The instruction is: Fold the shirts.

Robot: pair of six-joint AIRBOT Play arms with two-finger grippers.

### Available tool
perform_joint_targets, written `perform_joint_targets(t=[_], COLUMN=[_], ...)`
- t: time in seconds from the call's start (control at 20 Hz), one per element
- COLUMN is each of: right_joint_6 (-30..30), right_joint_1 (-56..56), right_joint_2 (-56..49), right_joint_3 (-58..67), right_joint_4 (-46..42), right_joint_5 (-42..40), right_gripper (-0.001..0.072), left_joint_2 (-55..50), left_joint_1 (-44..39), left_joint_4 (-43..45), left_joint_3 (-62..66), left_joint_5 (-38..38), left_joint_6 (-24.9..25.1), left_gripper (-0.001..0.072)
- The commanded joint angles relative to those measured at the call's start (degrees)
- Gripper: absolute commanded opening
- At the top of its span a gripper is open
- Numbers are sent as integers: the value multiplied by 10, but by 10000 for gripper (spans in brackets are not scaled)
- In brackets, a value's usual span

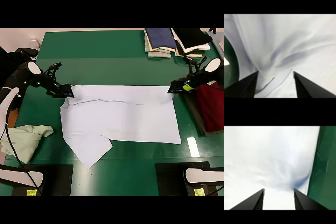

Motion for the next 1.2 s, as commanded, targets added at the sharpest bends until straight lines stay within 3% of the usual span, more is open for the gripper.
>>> perform_joint_targets(t=[0.0,0.2,0.5,0.8,0.95,1.0,1.05,1.1,1.15], right_joint_6=[7,-10,-10,-9,-10,-10,-11,-16,-23], right_joint_1=[0,0,0,0,-3,-9,-16,-26,-39], right_joint_2=[24,128,241,252,252,252,252,252,252], right_joint_3=[-12,-65,-136,-135,-135,-135,-135,-136,-137], right_joint_4=[19,30,30,30,51,64,74,73,70], right_joint_5=[21,33,-7,3,3,3,9,22,43], right_gripper=[427,427,427,427,427,427,427,427,426], left_joint_2=[17,162,388,418,418,418,419,418,418], left_joint_1=[4,4,4,4,4,4,4,4,4], left_joint_4=[-3,42,20,-88,-140,-152,-160,-162,-161], left_joint_3=[-2,-149,-452,-551,-561,-561,-561,-561,-559], left_joint_5=[-59,-52,-41,48,66,64,61,57,46], left_joint_6=[-24,-33,-88,-84,-54,-47,-32,-25,-19], left_gripper=[547,547,547,547,546,503,319,210,40])
